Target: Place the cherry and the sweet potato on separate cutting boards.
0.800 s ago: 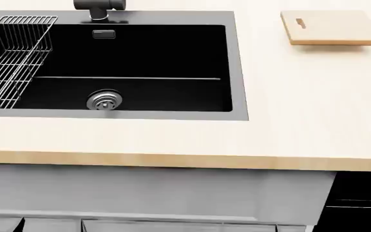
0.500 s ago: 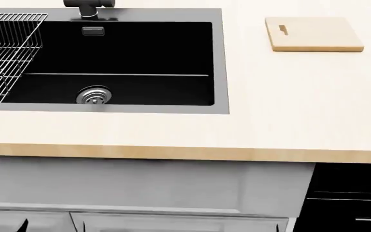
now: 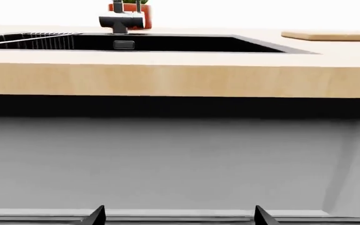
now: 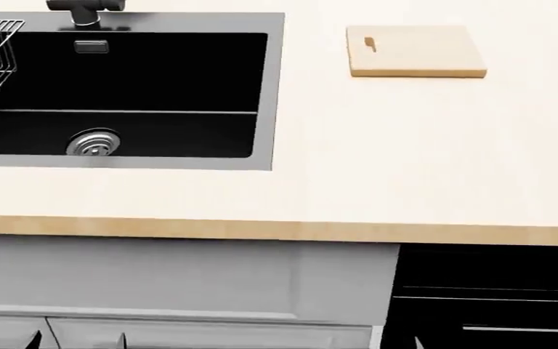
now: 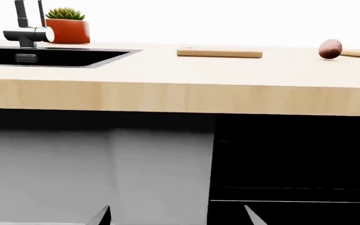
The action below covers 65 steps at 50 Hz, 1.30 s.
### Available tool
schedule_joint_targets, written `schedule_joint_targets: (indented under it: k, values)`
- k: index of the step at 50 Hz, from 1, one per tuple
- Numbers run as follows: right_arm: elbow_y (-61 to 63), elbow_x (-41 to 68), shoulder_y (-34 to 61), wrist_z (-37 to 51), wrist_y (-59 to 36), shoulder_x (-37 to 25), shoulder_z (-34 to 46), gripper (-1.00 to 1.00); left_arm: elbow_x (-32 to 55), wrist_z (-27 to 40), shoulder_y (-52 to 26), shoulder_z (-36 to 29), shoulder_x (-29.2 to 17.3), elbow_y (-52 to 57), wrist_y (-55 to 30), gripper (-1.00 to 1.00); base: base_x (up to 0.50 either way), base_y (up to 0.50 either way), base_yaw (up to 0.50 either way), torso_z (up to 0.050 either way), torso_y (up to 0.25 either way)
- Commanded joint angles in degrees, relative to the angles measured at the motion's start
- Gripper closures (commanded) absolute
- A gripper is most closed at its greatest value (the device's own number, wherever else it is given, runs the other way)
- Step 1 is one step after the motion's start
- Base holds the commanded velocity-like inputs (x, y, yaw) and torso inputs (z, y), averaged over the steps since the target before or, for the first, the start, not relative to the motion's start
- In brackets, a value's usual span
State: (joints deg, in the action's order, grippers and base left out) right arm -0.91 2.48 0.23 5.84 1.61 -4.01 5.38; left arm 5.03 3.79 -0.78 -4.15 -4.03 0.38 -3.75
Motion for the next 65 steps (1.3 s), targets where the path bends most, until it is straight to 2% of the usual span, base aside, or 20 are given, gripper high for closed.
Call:
schedule_joint_targets:
  k: [1, 65]
  values:
    - [-0.3, 1.1, 0.1, 0.8, 0.2, -0.8, 0.9, -1.00, 0.6, 1.3, -0.2, -1.0, -0.7, -0.1, 0.1, -1.00, 0.00, -0.50, 0.00, 0.000, 0.000]
    - [-1.2, 3.5, 1.0, 4.6, 0.5, -4.0, 4.7, -1.00, 4.3, 5.3, -0.5, -4.0, -3.7, -0.5, 1.5, -1.00, 0.00, -0.50, 0.00, 0.000, 0.000]
